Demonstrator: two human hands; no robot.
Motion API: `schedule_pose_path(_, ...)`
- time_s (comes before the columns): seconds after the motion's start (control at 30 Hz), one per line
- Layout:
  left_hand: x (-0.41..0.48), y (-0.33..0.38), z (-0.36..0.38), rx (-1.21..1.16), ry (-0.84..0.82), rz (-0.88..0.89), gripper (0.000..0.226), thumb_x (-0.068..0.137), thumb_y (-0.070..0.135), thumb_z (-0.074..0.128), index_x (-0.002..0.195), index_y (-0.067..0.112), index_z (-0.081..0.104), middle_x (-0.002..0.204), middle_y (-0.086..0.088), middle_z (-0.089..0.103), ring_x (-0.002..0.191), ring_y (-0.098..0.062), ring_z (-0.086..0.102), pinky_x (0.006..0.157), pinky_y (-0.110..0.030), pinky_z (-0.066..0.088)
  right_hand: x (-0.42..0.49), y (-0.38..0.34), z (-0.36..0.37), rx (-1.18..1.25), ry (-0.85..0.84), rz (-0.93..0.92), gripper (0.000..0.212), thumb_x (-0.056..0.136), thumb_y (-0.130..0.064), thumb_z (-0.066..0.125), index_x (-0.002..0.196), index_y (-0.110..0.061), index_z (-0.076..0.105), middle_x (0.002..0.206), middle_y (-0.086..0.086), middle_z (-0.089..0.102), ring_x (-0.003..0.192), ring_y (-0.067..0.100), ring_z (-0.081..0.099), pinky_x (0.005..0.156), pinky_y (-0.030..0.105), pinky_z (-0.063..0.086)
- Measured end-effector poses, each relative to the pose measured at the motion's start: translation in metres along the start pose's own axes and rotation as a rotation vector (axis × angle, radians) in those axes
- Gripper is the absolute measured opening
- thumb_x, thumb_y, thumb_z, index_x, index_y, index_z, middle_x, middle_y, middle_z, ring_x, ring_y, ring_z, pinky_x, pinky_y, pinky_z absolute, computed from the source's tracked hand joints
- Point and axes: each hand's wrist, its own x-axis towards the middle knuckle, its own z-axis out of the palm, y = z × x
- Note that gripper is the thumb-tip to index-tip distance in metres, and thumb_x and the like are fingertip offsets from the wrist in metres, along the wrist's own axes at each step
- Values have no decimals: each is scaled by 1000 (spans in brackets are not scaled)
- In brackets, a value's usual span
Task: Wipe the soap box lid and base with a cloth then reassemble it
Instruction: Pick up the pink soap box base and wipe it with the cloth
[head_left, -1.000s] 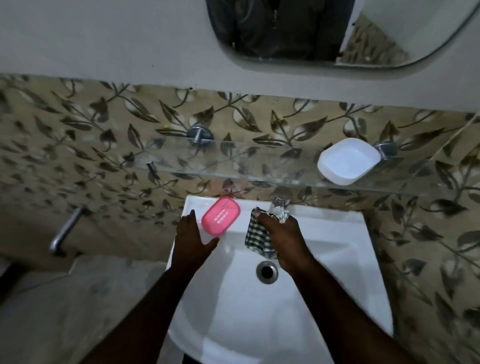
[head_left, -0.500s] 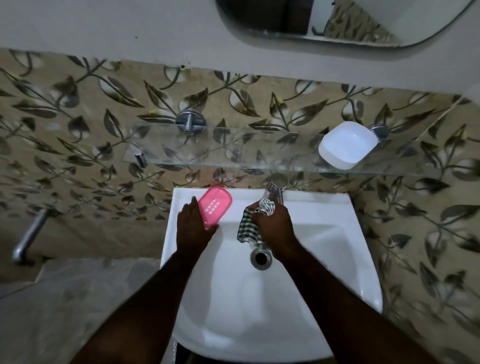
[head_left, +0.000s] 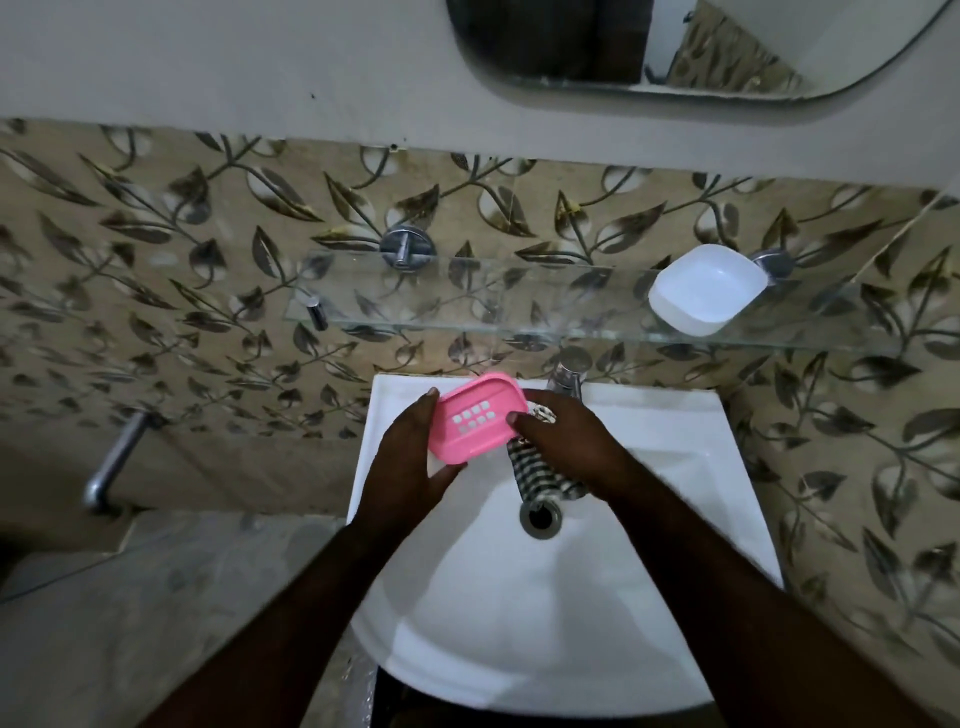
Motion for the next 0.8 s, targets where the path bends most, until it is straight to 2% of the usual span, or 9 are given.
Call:
schedule_pose_path(0.07, 2, 12, -8, 9, -1, 57, 89, 72, 24, 83, 142, 4, 33, 141, -17, 50, 128, -21, 43, 109, -25, 32, -1, -9, -8, 5, -27, -91, 22, 91, -25, 64, 112, -21, 69, 104, -4, 73, 94, 10, 68, 85, 29, 51)
schedule_pose_path(0.17, 7, 22, -19, -10, -20, 73, 87, 75, 26, 79, 143, 1, 31, 144, -16, 46, 131, -20, 39, 112, -15, 23, -5, -17, -19, 3, -4, -129, 17, 90, -23, 63, 105, -19, 70, 96, -1, 74, 86, 12, 69, 79, 31, 52)
schedule_pose_path(0.27, 7, 31, -24, -56, -50, 47, 90, 78, 37, 73, 146, 2, 27, 149, -4, 36, 136, -10, 33, 113, -10, 18, -7, -15, -31, -28, 56, -181, 18, 90, -25, 62, 105, -21, 70, 95, -3, 73, 86, 12, 68, 80, 32, 52)
schedule_pose_path(0.33, 7, 39, -29, -135, -45, -29, 86, 81, 38, 70, 148, 6, 28, 146, 4, 37, 132, -5, 37, 110, -11, 25, -9, -13, -36, -50, 113, -219, 21, 89, -28, 62, 108, -22, 69, 98, -3, 73, 90, 13, 67, 83, 35, 53)
schedule_pose_path(0.43, 11, 49, -34, -267, -2, -98, 60, 88, 25, 63, 143, 16, 41, 133, 14, 57, 118, -8, 58, 102, -22, 43, -13, -12, -41, -163, 191, -242, 32, 86, -40, 58, 115, -27, 64, 104, -3, 72, 94, 17, 67, 82, 37, 53)
schedule_pose_path(0.53, 17, 59, -36, -388, 39, -207, 46, 91, 8, 62, 130, 30, 52, 111, 36, 64, 107, 3, 63, 94, -17, 49, -24, -11, -42, -212, 219, -343, 36, 82, -50, 51, 111, -29, 59, 94, -5, 73, 87, 19, 68, 74, 38, 53)
schedule_pose_path(0.63, 18, 61, -32, -450, 55, -287, 47, 90, 1, 62, 117, 40, 55, 106, 38, 65, 102, 9, 63, 90, -14, 48, -33, -7, -42, -245, 235, -392, 28, 87, -44, 57, 111, -30, 57, 88, -6, 72, 83, 18, 67, 70, 34, 52)
schedule_pose_path(0.8, 16, 55, -28, -376, 41, -302, 37, 89, 5, 65, 121, 23, 61, 98, 39, 66, 97, 9, 65, 85, -13, 50, -40, -2, -45, -251, 245, -439, 20, 90, -35, 62, 109, -32, 57, 81, -8, 69, 75, 17, 65, 69, 36, 52)
